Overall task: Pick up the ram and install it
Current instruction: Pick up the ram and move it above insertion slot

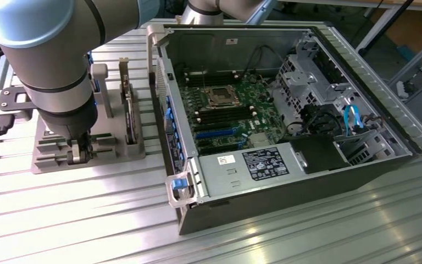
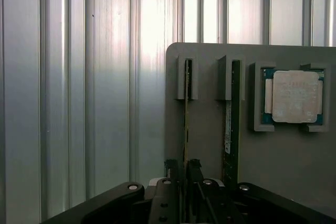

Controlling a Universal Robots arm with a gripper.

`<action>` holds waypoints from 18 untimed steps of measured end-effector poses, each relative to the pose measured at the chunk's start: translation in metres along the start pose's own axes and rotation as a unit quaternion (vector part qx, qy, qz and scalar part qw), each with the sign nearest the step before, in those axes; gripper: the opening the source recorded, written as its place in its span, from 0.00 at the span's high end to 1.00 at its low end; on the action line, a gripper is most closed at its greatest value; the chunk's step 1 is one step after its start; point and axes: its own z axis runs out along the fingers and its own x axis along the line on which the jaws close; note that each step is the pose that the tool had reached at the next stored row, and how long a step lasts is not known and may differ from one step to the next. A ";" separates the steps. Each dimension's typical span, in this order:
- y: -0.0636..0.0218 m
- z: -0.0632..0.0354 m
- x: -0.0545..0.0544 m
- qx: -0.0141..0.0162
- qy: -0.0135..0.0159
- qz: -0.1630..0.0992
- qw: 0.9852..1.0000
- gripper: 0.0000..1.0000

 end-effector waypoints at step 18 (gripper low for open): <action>0.0004 -0.0106 0.000 0.000 0.000 0.000 1.000 0.88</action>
